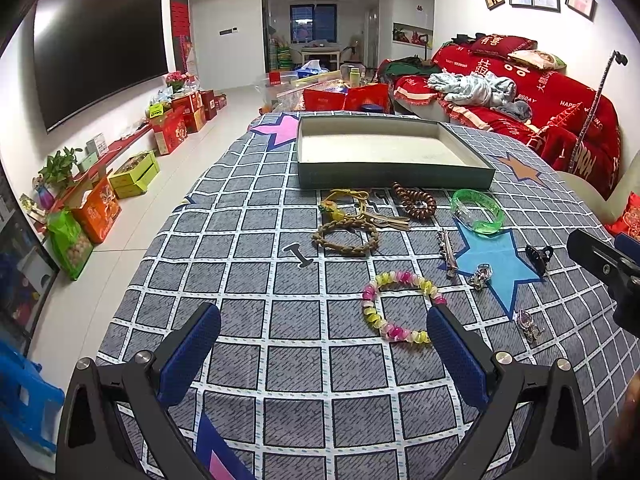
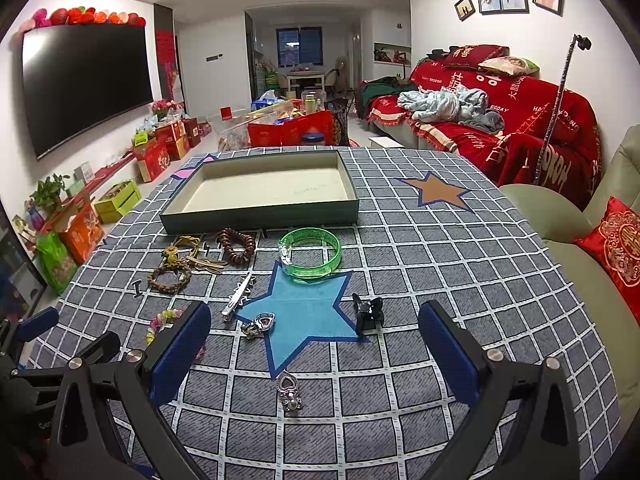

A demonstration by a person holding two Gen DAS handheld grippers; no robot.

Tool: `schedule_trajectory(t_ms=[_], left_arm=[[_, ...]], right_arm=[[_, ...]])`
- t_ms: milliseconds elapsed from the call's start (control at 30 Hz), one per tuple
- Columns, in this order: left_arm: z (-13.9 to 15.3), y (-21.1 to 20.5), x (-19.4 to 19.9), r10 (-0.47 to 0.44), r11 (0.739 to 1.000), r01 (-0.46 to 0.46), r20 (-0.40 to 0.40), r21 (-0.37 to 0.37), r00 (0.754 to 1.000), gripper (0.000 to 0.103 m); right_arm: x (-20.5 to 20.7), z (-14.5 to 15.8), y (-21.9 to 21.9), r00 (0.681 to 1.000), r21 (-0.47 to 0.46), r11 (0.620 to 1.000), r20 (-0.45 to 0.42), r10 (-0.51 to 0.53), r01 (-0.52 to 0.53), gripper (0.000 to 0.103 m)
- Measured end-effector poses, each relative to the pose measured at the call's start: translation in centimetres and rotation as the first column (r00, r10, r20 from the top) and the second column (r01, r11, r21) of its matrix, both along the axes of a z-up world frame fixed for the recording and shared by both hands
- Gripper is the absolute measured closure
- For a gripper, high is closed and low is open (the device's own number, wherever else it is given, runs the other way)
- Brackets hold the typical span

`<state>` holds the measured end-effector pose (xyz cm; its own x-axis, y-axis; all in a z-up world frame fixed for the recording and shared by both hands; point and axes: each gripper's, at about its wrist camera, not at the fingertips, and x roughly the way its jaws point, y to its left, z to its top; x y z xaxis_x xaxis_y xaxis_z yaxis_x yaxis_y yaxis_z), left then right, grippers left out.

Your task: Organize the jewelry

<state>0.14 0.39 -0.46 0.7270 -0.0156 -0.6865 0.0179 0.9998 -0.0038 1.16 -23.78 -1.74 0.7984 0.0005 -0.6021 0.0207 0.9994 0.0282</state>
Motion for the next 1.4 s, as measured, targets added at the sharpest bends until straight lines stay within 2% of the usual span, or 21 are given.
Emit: schedule_trajectory(t_ms=[733,933,1100,1267,1400], left_arm=[[-0.6,-0.1,0.3,0.0,1.0,0.0,-0.03,-0.001,1.0,0.0],[-1.5,0.1,1.1,0.001,1.0,-0.002,-0.082,-0.013,0.997,0.0],[-2.5,0.0,2.6,-0.023,1.0,0.021,-0.161,-0.01,0.987,0.0],[-2.6,-0.2,4.2,-0.042,0.999,0.038,-0.189,-0.028,0.981,0.0],[-3.0,-1.1,5.2,-0.067,0.998,0.069,-0.203,0.005,0.977,0.0]], right_arm=[[-0.1,-0.6,0.2,1.0,0.007,1.0,-0.017,-0.004,0.004,0.0],[0.6,-2.0,-1.0,0.997,0.02,0.999,-0.067,-0.026,0.027,0.0],[1.3,-2.9,-2.4,0.991,0.041,0.997,-0.122,-0.055,0.061,0.0],[2.6,-3.8,-3.6,0.982,0.047,0.996,-0.172,-0.071,0.08,0.0],[4.0,-4.5,-4.6,0.972,0.056,0.993,-0.217,-0.092,0.106,0.0]])
